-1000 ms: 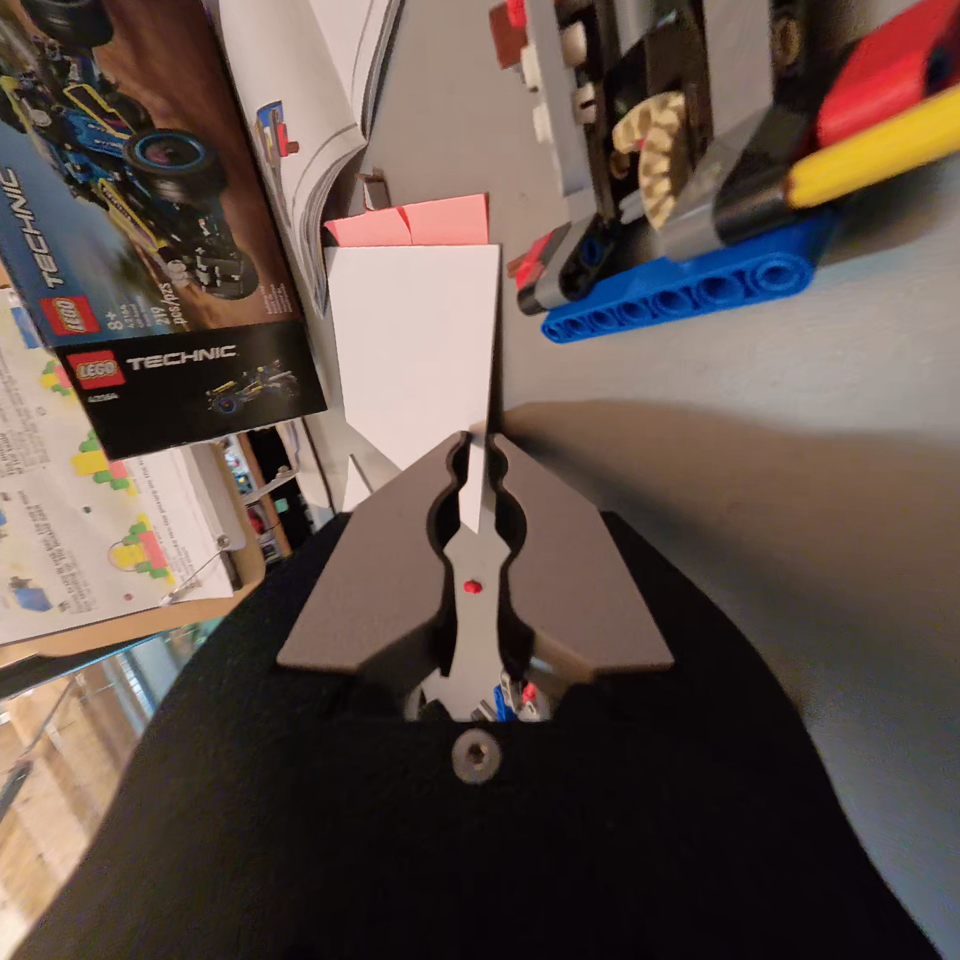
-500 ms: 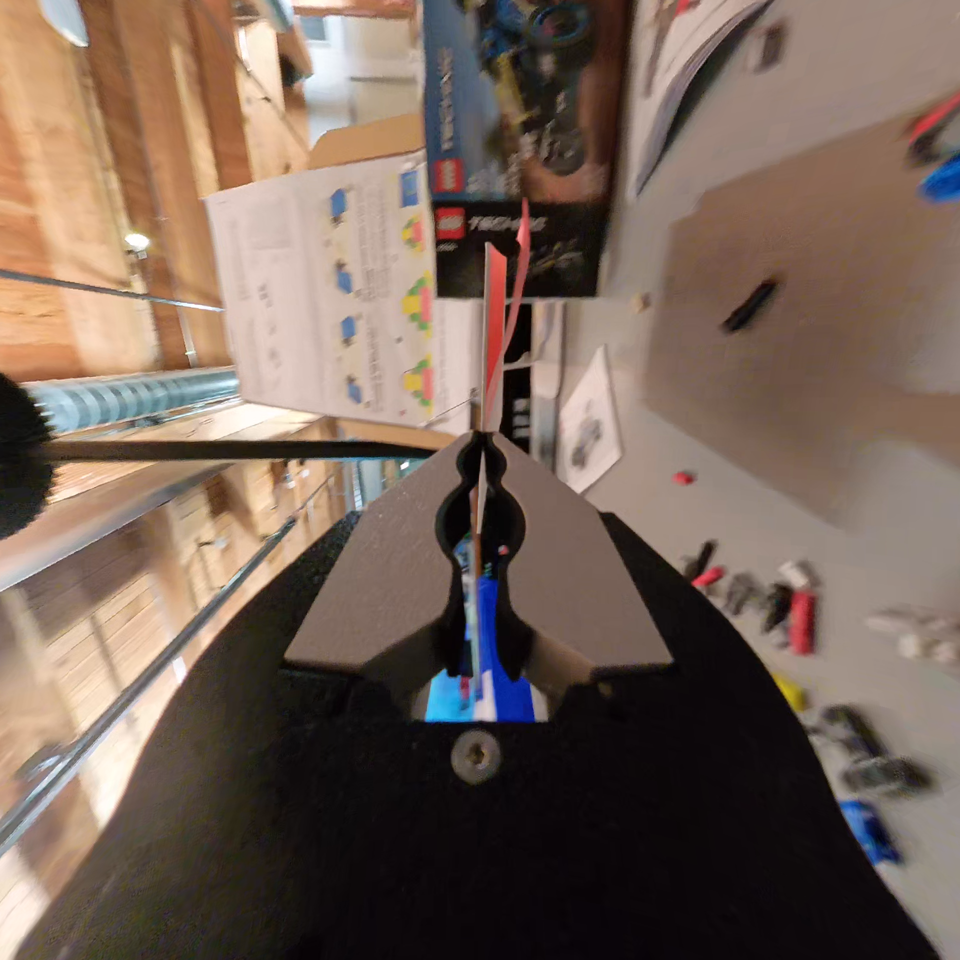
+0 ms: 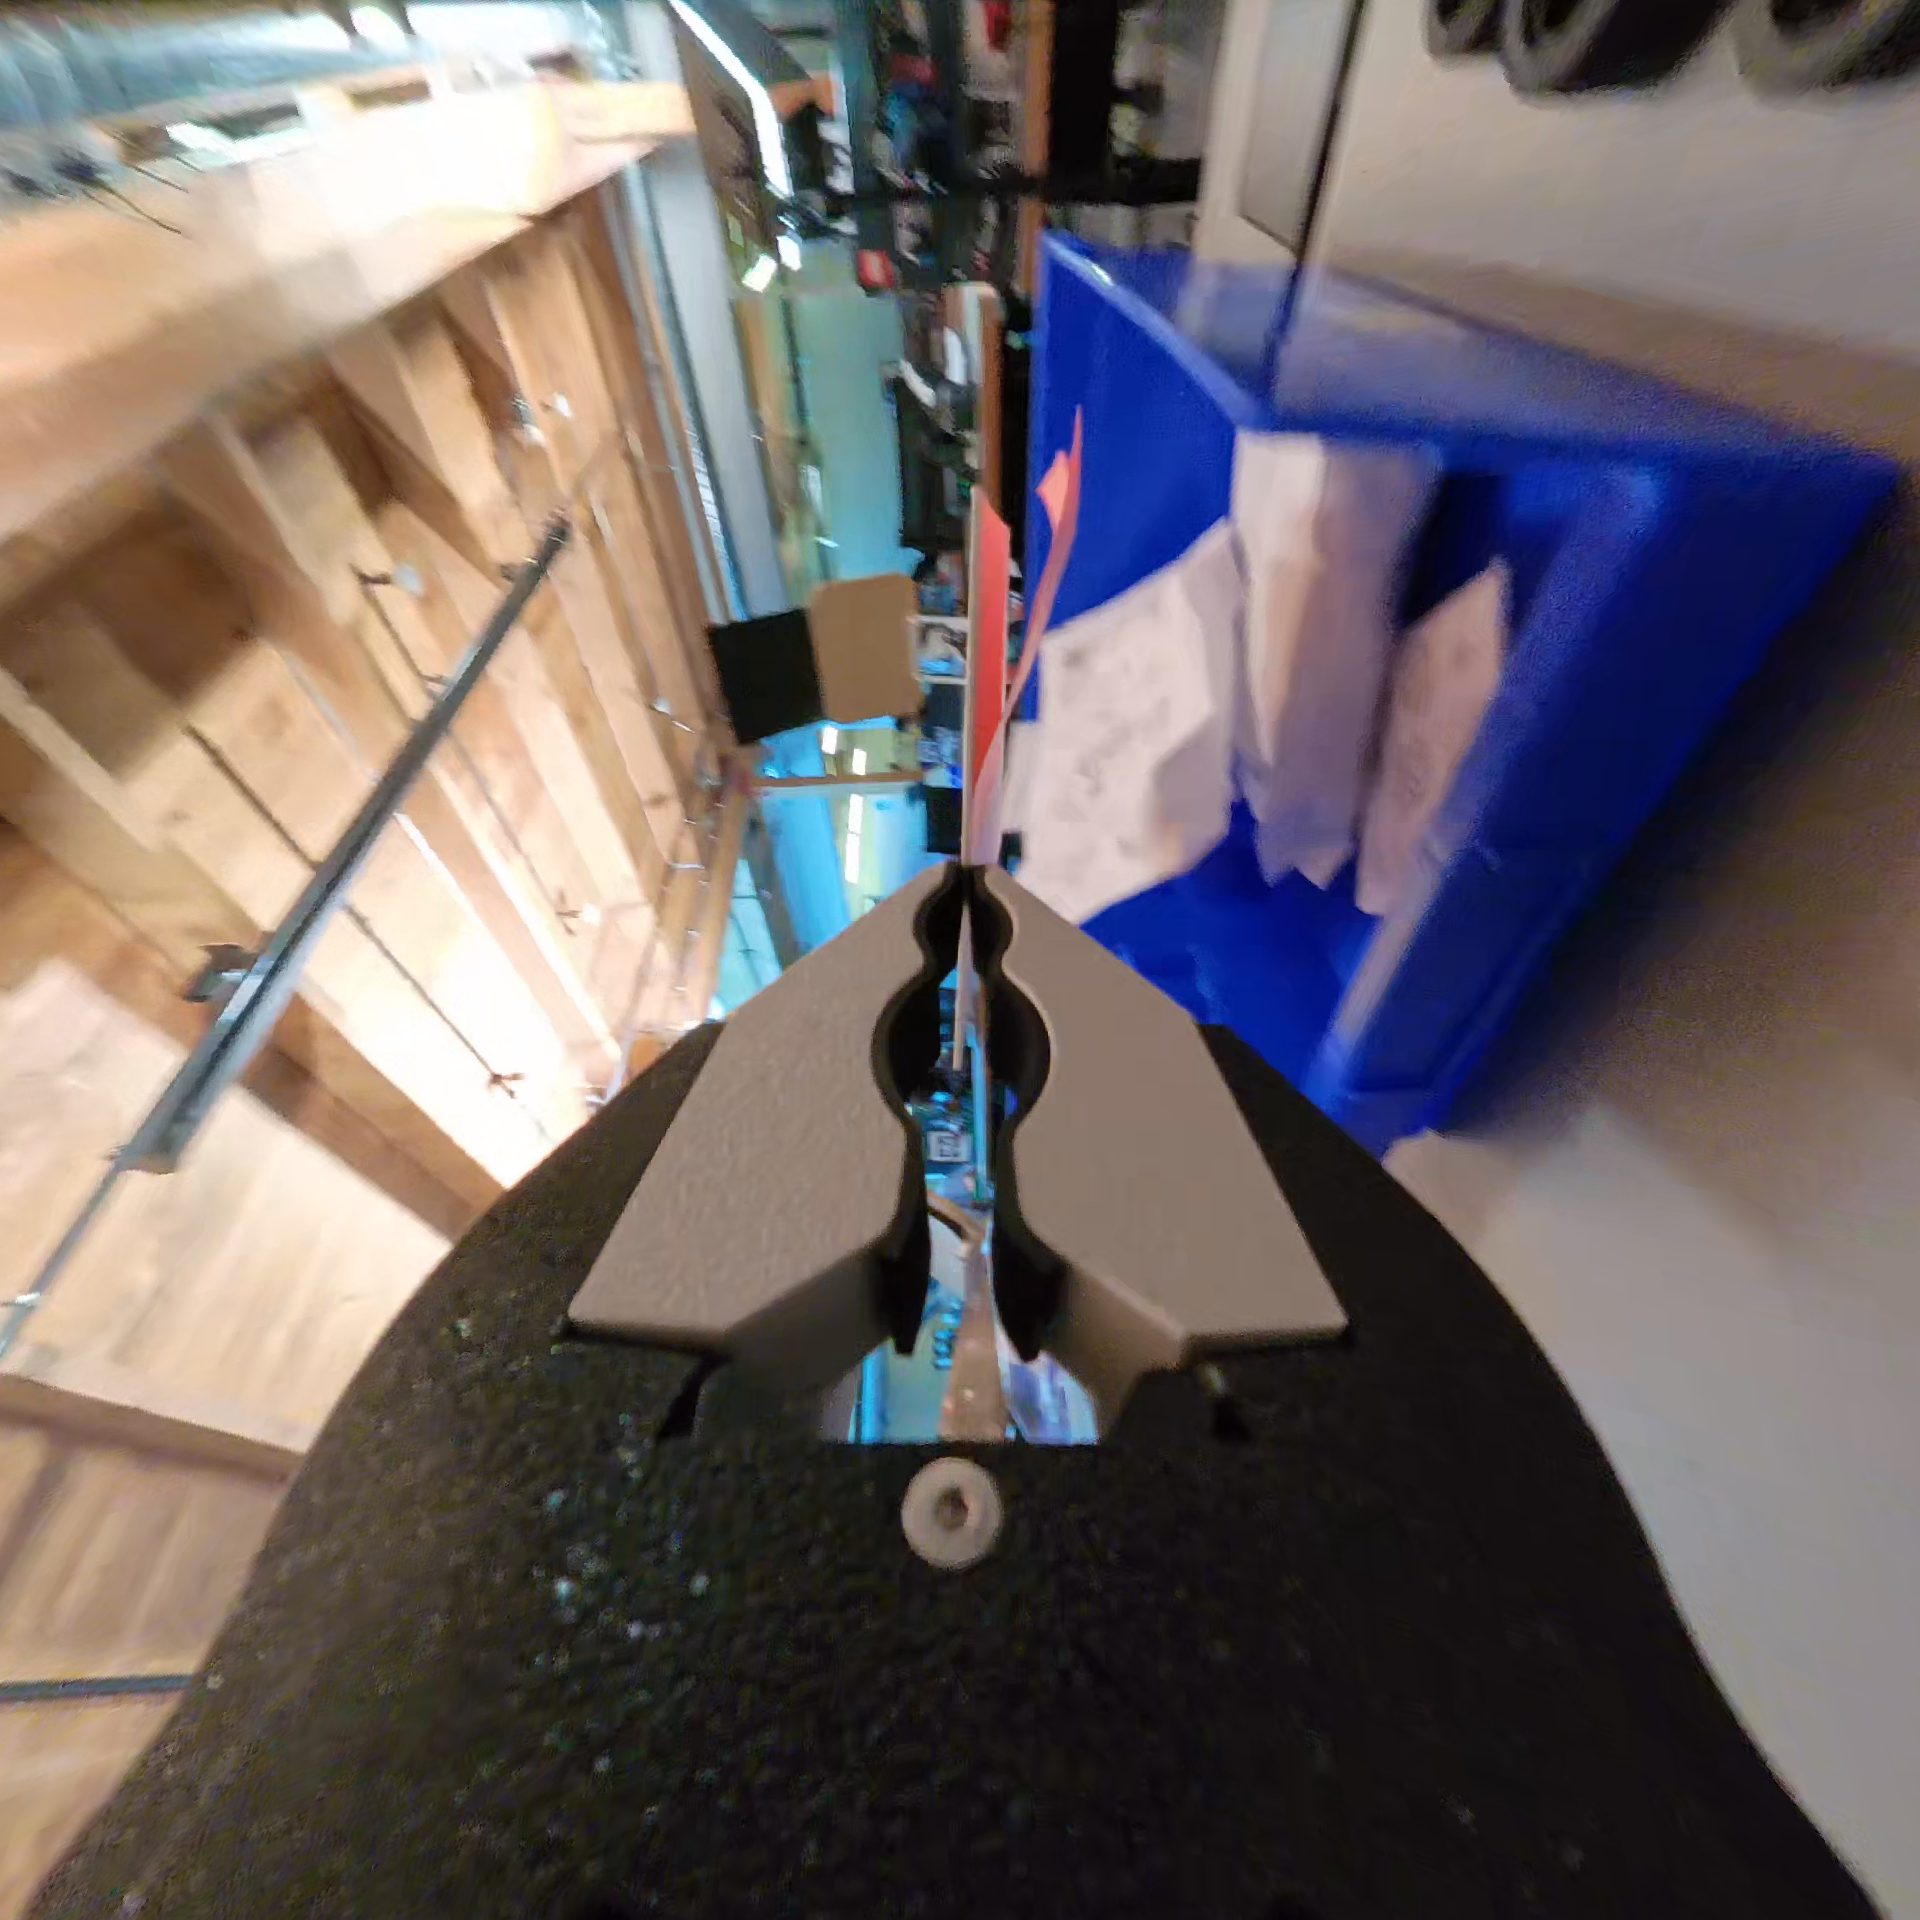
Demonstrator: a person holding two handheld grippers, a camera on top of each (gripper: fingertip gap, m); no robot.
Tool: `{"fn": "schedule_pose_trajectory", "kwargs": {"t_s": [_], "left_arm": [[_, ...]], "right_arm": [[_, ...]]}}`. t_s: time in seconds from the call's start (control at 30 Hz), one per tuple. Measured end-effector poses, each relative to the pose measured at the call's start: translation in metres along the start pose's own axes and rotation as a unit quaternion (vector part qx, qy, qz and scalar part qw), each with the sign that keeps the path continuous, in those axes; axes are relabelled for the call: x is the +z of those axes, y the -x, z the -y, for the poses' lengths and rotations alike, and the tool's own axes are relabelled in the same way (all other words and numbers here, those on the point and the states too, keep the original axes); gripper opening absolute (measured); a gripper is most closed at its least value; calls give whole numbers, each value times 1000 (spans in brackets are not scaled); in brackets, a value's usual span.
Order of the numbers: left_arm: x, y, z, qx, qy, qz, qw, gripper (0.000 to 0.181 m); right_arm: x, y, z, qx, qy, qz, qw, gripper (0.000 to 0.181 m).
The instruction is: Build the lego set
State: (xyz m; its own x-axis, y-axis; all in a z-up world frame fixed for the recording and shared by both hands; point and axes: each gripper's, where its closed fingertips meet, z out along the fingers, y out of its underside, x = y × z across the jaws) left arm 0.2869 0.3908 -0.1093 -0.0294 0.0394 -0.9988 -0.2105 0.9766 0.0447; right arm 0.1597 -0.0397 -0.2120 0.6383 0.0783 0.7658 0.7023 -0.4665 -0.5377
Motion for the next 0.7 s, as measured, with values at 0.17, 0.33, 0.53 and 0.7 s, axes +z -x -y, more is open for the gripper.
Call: {"fn": "schedule_pose_trajectory", "kwargs": {"t_s": [0.17, 0.33, 0.53, 0.7], "left_arm": [[18, -59, -39, 7, 34, -72, 997, 0], [14, -83, -38, 11, 26, -109, 994, 1], [5, -88, -36, -44, 21, -143, 988, 35], [-36, -49, 8, -109, -51, -124, 985, 44]], "right_arm": [[-5, 3, -6, 29, 5, 17, 999, 40], [-10, 26, 4, 76, -4, 102, 992, 43], [3, 37, 22, 101, -4, 121, 987, 43], [7, 43, 40, 106, -21, 112, 988, 40]]}}
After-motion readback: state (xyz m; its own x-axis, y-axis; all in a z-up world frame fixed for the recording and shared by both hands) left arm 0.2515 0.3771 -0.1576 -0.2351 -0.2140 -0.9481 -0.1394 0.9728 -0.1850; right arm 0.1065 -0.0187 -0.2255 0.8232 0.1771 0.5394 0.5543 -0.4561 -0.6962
